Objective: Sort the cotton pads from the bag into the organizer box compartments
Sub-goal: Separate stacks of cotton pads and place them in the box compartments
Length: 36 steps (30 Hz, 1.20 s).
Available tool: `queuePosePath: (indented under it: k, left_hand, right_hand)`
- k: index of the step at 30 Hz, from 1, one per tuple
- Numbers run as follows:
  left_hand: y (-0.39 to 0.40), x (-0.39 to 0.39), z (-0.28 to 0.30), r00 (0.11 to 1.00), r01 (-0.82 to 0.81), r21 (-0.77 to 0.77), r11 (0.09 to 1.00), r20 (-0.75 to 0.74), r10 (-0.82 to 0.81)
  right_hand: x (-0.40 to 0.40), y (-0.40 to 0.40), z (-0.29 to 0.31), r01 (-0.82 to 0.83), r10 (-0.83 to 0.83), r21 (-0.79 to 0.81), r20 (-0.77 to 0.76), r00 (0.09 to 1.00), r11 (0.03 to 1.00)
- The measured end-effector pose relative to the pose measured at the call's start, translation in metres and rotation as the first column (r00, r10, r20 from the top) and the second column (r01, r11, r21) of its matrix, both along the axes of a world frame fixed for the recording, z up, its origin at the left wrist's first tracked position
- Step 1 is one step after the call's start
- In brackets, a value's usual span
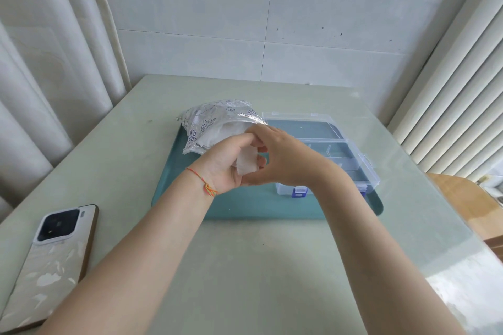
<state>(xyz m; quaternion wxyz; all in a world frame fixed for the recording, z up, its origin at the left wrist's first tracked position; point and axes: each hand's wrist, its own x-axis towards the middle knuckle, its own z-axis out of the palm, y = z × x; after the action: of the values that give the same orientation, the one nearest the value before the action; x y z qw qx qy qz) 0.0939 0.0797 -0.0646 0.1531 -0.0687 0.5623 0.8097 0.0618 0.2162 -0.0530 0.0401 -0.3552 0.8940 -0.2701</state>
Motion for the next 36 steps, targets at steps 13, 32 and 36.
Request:
queuePosePath:
  k: [13,32,36]
  left_hand:
    - [0.006,0.002,-0.001,0.999,0.033,0.061,0.998,0.023,-0.035]
    - [0.002,-0.005,-0.012,0.991,0.073,-0.123,0.99,-0.1,-0.085]
    - [0.007,-0.003,-0.009,0.969,0.125,-0.22,0.967,-0.181,-0.166]
  right_hand:
    - [0.005,-0.002,0.004,0.045,-0.047,-0.072,-0.019,0.999,0.996]
    - [-0.01,0.024,0.018,0.075,-0.025,-0.195,0.249,0.968,0.978]
    - [-0.012,0.03,0.021,0.158,-0.117,-0.16,0.241,0.964,0.974]
